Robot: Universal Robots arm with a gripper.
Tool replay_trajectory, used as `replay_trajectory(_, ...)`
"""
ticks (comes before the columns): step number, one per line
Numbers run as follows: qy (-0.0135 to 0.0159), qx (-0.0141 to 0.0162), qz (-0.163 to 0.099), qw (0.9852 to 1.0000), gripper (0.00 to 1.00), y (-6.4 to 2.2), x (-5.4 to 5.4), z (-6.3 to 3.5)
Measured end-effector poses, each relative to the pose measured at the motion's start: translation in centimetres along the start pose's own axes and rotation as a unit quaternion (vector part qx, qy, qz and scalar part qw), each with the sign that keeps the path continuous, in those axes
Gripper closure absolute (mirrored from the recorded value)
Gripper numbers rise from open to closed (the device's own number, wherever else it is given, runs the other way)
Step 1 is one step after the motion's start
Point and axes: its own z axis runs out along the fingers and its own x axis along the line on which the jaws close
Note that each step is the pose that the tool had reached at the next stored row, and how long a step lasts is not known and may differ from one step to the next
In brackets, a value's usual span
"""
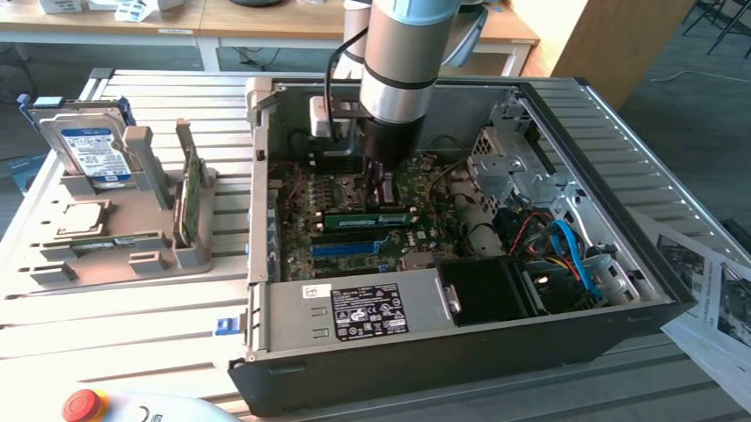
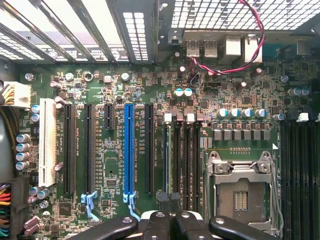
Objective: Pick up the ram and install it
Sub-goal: 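Press down the ram until it locks into place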
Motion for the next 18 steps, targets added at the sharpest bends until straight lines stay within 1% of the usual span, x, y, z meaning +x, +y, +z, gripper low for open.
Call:
replay_trajectory(5,0.0000,0.0000,0.000,1.0000,0.89,0.00,0.01,0.02)
replay_trajectory(12,0.0000,0.0000,0.000,1.0000,0.89,0.04,0.02,0.51)
replay_trajectory(18,0.0000,0.0000,0.000,1.0000,0.89,0.04,0.02,0.54)
